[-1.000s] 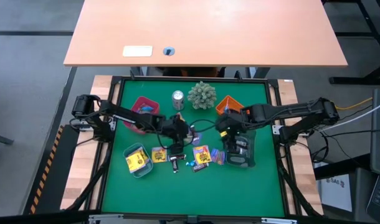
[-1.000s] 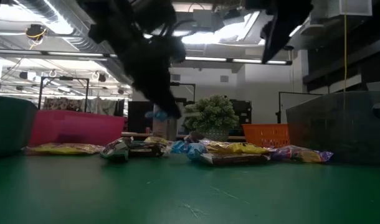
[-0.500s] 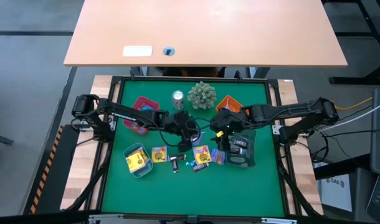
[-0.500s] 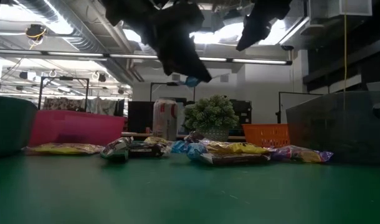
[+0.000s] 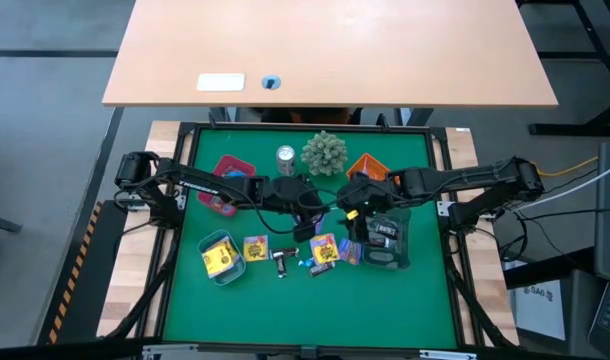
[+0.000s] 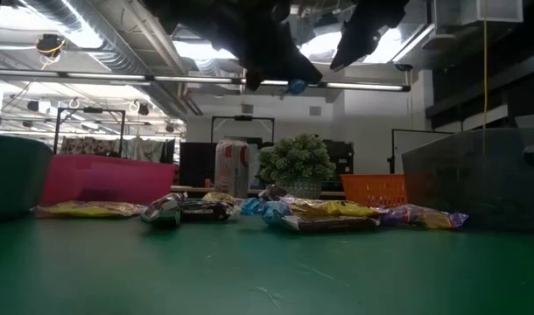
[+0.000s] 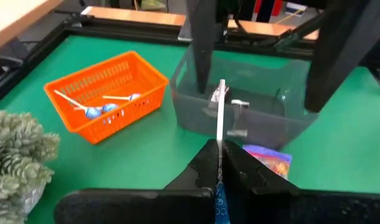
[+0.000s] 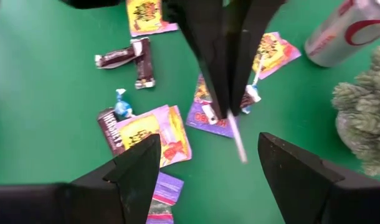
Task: Sort candy
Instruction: Put the blue candy into the orange bin
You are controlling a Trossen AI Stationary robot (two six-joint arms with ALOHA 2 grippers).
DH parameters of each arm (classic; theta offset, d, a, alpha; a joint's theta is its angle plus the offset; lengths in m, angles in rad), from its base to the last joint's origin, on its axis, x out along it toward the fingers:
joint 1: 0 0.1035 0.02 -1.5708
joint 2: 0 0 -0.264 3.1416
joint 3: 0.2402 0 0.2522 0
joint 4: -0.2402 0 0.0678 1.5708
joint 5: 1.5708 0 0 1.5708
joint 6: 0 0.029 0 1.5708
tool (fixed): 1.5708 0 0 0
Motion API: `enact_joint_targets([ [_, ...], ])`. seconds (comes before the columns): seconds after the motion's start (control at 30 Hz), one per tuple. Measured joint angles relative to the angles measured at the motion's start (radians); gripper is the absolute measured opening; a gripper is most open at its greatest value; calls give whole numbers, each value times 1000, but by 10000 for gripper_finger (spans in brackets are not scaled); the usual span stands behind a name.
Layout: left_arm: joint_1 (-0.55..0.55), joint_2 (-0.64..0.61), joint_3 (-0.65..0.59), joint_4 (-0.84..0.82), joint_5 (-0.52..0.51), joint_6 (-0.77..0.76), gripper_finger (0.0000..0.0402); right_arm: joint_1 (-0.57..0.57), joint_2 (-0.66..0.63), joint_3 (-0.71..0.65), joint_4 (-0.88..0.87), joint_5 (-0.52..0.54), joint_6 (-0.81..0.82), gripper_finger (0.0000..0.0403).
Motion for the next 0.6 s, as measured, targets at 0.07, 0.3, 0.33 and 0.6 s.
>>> enact_joint_targets([
  [0.07,-1,0,0,10,0,0,2,0,0,0,0,28,-1,269],
  [0.3,-11,0,0,17,0,0,2,0,0,0,0,67,-2,269],
  [0.33,-12,0,0,22,0,0,2,0,0,0,0,65,-2,269],
  [0.6,-26,0,0,63,0,7,2,0,0,0,-1,46,-3,266],
])
